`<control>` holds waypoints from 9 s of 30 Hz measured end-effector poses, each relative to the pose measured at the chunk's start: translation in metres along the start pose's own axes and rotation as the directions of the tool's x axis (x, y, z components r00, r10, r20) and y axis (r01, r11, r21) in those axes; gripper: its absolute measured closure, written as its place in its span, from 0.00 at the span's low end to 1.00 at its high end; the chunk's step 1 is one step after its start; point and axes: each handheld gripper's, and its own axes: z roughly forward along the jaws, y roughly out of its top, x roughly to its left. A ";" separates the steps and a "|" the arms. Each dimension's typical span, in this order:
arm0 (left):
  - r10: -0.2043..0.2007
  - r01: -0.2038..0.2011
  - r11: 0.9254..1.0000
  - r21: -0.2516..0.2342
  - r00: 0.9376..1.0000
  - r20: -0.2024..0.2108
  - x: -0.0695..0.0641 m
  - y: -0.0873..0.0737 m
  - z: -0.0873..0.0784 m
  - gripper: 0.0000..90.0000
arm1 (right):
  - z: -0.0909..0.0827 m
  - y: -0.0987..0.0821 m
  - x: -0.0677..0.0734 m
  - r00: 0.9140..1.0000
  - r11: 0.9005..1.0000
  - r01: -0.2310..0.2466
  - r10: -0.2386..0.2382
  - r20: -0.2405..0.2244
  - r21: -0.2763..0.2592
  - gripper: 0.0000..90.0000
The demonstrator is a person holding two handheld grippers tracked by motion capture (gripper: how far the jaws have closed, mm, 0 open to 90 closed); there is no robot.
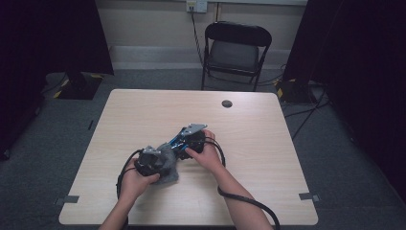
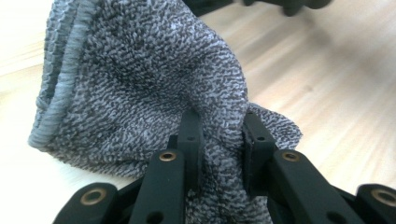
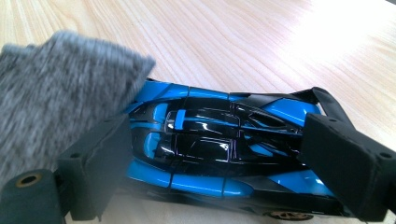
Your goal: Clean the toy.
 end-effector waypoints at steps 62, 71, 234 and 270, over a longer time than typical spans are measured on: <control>0.104 -0.097 0.991 -0.092 0.991 0.079 -0.024 0.012 -0.049 0.82 | 0.000 -0.001 0.000 1.000 1.000 -0.004 0.004 -0.002 -0.003 0.10; 0.054 -0.054 0.992 -0.118 0.999 -0.001 0.006 0.009 -0.058 0.82 | 0.000 -0.001 0.000 1.000 1.000 -0.003 0.003 -0.001 -0.008 0.10; 0.056 -0.075 0.991 -0.113 0.985 -0.164 0.083 0.048 -0.034 0.77 | -0.001 -0.002 -0.004 1.000 1.000 -0.003 0.003 -0.017 -0.011 0.10; -0.238 0.182 0.954 -0.238 0.942 -0.235 0.099 0.076 0.043 0.60 | -0.001 -0.002 -0.004 1.000 1.000 -0.001 0.001 -0.020 -0.006 0.10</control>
